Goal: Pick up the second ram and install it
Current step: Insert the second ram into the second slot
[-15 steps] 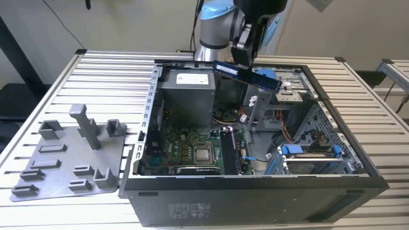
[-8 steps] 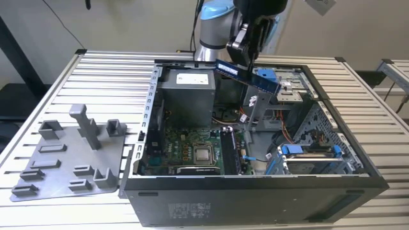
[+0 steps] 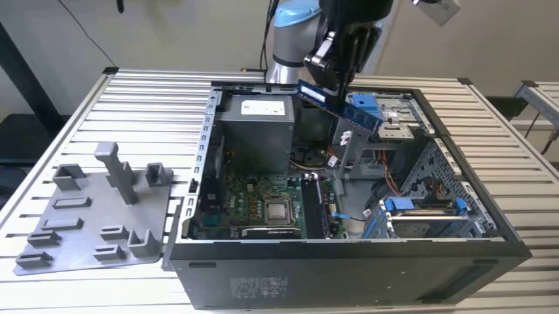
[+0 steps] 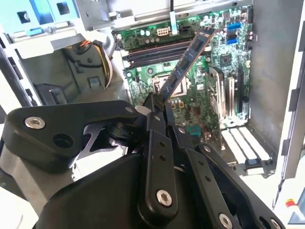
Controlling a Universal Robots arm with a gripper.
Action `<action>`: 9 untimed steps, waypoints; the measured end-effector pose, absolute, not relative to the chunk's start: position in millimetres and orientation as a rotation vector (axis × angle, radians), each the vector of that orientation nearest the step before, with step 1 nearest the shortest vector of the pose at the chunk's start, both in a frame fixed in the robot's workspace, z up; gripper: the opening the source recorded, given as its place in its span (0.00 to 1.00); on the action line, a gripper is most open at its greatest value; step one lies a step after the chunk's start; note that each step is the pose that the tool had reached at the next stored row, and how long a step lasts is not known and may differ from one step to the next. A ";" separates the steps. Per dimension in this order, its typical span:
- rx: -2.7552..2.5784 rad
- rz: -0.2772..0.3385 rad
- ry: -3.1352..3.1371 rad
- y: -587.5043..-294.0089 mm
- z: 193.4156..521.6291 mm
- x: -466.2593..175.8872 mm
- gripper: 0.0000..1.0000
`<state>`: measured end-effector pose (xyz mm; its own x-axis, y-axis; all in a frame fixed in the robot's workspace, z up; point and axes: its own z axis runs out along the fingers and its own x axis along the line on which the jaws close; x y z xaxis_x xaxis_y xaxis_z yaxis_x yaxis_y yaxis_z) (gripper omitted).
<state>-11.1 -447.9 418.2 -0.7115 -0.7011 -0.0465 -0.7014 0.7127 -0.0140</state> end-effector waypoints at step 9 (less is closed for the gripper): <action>-1.008 0.003 2.924 -447.9 417.7 -11.1 0.14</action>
<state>-11.1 -447.9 417.7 -0.7864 -0.6159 -0.0465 -0.6160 0.7876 -0.0140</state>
